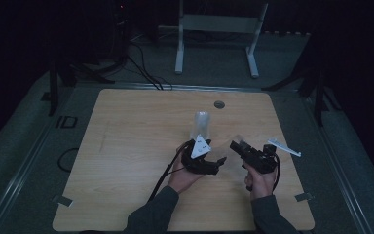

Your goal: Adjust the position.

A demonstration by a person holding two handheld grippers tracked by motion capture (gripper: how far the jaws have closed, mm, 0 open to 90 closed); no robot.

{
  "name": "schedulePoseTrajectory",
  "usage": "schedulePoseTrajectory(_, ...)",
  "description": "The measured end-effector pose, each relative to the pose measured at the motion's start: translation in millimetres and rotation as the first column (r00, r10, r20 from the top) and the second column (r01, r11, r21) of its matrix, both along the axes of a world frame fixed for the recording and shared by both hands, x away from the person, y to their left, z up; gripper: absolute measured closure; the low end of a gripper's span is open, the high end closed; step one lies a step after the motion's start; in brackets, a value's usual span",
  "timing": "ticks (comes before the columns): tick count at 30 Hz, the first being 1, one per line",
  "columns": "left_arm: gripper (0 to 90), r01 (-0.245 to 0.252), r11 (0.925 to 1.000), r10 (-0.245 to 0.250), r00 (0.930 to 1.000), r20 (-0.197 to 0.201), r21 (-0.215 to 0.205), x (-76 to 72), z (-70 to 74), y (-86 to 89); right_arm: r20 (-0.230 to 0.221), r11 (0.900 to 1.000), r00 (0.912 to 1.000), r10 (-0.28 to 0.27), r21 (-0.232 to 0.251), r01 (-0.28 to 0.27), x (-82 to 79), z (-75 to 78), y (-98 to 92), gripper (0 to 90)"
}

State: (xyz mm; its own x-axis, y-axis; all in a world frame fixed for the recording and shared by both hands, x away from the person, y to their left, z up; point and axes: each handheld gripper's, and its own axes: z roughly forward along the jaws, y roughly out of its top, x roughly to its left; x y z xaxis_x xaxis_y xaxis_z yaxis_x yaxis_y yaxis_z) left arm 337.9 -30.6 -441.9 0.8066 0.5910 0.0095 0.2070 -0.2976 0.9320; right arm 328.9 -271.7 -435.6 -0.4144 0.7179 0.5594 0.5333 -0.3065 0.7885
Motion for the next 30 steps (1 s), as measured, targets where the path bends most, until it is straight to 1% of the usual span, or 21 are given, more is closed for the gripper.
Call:
schedulePoseTrajectory(4,16.9,0.011,0.9999,-0.01,0.9999,-0.007,0.007,0.7,-0.5,-2.8,-0.003,1.0,1.0,0.003,0.01,-0.003,0.0,-0.1,0.1,41.9)
schedulePoseTrajectory(6,16.5,0.021,0.9996,-0.021,0.9997,-0.01,0.02,1.2,-1.6,-7.7,-0.004,1.0,1.0,0.004,0.012,-0.004,0.0,-0.3,0.5,42.0)
schedulePoseTrajectory(8,16.3,0.026,0.9994,-0.026,0.9996,-0.014,0.022,1.8,-2.6,-10.5,-0.004,1.0,1.0,0.004,0.014,-0.004,0.0,-0.3,0.7,42.0)
schedulePoseTrajectory(14,16.0,0.025,0.9993,-0.026,0.9996,0.007,0.027,4.3,-5.3,-17.9,-0.009,0.999,0.9999,0.008,0.042,-0.007,0.3,-0.2,-0.4,42.0)
schedulePoseTrajectory(15,16.0,0.022,0.999,-0.023,0.9996,0.014,0.038,4.9,-5.7,-18.8,-0.011,0.999,0.9999,0.009,0.043,-0.008,0.2,0.0,-0.6,42.0)
schedulePoseTrajectory(21,16.1,0.03,0.9986,-0.03,0.9994,0.019,0.044,8.0,-8.9,-23.8,-0.014,0.998,0.9998,0.015,0.054,-0.014,0.8,-0.6,-0.8,42.0)
schedulePoseTrajectory(23,16.1,0.036,0.9986,-0.037,0.9991,0.02,0.038,8.0,-9.0,-25.2,-0.017,0.998,0.9997,0.019,0.057,-0.018,1.0,-0.8,-0.5,42.0)
schedulePoseTrajectory(27,16.6,0.051,0.9977,-0.053,0.9981,0.032,0.044,7.0,-8.1,-28.1,-0.021,0.997,0.9994,0.027,0.069,-0.026,1.5,-1.2,-0.2,42.1)
schedulePoseTrajectory(30,19.5,0.043,0.9978,-0.045,0.9986,0.03,0.051,7.9,-9.1,-30.4,-0.022,0.996,0.9992,0.032,0.08,-0.03,1.6,-1.0,-0.8,42.2)
